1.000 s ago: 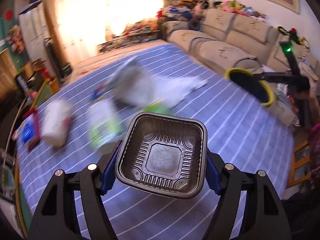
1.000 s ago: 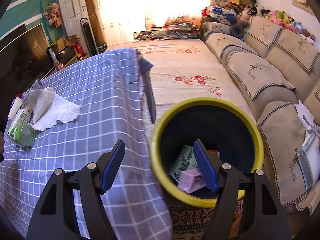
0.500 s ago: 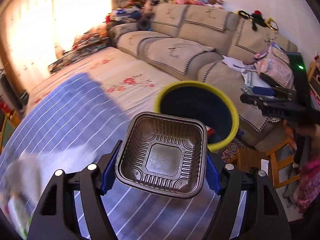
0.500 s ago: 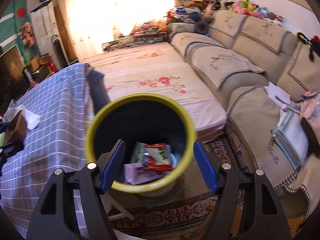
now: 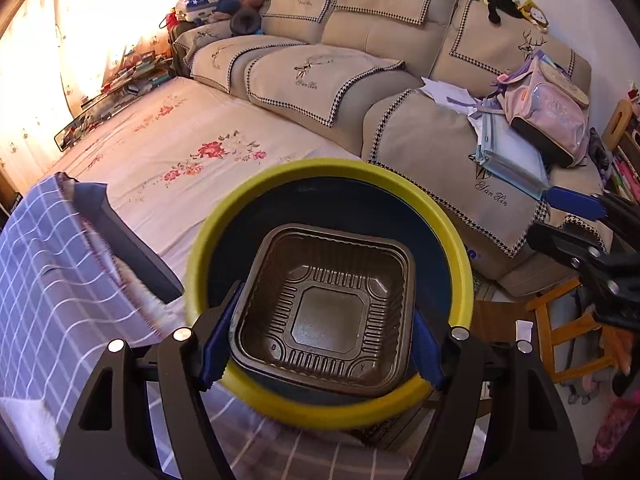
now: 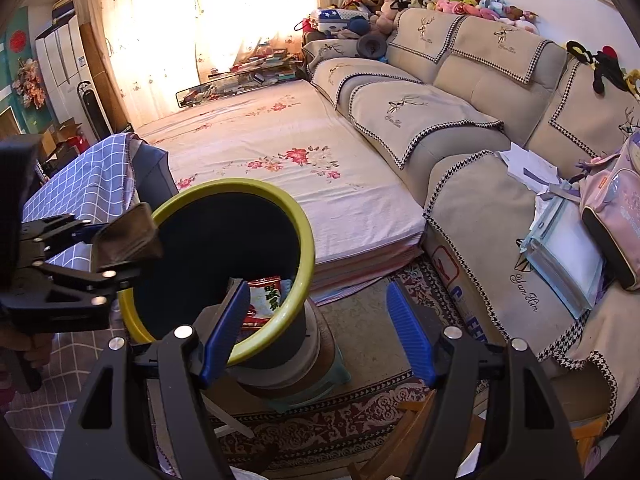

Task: Collect trash
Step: 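Carry the brown tray over the yellow bin and open the left gripper, then move the left tool back over the table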

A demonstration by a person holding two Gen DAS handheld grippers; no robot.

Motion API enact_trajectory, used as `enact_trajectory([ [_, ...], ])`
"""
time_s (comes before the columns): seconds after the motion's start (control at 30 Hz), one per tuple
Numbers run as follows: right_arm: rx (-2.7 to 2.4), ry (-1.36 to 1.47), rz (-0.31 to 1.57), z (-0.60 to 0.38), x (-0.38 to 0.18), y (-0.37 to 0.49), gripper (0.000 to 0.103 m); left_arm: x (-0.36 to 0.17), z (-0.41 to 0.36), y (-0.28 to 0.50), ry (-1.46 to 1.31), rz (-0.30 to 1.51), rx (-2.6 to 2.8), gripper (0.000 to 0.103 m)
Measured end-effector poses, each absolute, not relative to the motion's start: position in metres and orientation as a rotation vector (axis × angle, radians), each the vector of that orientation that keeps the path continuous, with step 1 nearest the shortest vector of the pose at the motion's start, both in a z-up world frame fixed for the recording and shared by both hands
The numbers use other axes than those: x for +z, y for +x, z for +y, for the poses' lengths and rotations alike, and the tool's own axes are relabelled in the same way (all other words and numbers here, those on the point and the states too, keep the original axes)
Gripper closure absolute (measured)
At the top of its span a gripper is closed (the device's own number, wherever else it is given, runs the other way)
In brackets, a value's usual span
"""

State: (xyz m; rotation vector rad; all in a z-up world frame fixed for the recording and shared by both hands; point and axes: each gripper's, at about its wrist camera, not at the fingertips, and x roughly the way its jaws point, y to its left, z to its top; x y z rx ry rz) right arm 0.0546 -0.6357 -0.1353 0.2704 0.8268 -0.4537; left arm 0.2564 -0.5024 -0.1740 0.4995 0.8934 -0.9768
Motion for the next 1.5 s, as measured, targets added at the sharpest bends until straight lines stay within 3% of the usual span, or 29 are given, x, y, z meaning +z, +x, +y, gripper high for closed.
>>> enact_trajectory([
  [0.07,-0.455,0.271,0.830,-0.637,-0.136,0.055,0.036,-0.180,-0.509,0.259,0.510,0.904,-0.977,0.030],
  [0.17,-0.457,0.271,0.831,-0.637,-0.135,0.056,0.034,-0.185,-0.513,0.262,0.511,0.910,-0.967,0.017],
  [0.47,-0.466,0.248,0.819,-0.628,-0.127,0.052,0.033,-0.158,-0.477,0.256,0.406,0.877,-0.932,0.013],
  [0.9,-0.289,0.205,0.839,-0.555,-0.128,0.086,0.033,-0.081,-0.241,0.207,0.145,0.726,-0.652,0.007],
  [1.27,0.083,0.093,0.844,-0.371,-0.121,0.153,0.032,-0.087,-0.027,0.150,0.020,0.696,-0.216,0.006],
  [1.5,0.260,0.092,0.811,-0.262,-0.110,0.178,0.032,-0.098,0.037,0.135,-0.045,0.712,-0.133,0.006],
])
